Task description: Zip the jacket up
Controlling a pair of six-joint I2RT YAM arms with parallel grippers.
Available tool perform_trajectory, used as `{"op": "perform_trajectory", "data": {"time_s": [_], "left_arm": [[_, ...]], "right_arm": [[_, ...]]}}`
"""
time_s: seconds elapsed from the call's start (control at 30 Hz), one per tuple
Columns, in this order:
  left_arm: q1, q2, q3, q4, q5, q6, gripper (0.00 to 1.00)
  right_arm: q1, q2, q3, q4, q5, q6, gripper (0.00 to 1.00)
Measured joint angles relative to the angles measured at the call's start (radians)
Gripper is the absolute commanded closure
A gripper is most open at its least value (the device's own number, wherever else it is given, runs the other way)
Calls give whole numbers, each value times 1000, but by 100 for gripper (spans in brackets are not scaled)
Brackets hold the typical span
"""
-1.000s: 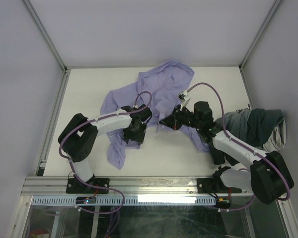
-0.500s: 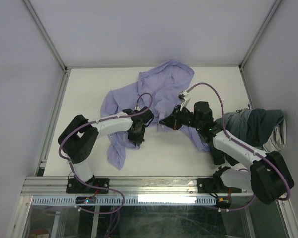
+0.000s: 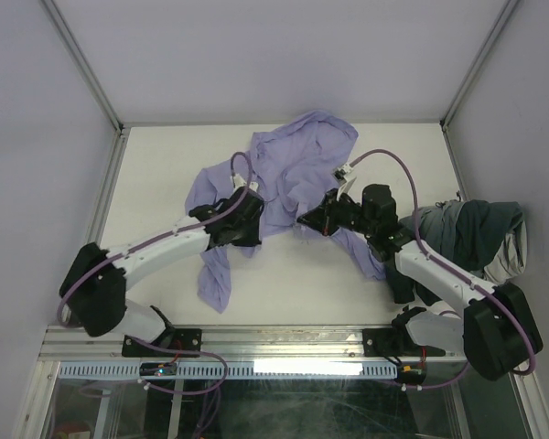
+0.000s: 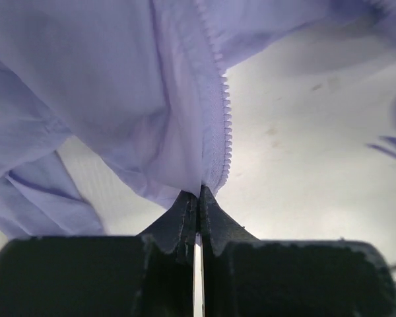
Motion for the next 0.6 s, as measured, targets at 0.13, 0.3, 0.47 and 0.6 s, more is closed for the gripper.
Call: {"op": "perform_trajectory", "data": {"time_s": [0.13, 0.3, 0.47, 0.6], "left_arm": [[35, -198, -47, 143, 17, 1, 100], [87, -341, -141, 376, 81, 8, 100], [139, -427, -298, 625, 202, 11, 100], [163, -469, -390, 810, 281, 17, 100]], "right_arm": [[-2, -12, 6, 22, -6, -5, 100], [-2, -16, 21, 51, -34, -3, 100], [-4, -16, 33, 115, -101, 10, 100], [-5, 6, 77, 146, -193, 31, 100]]}}
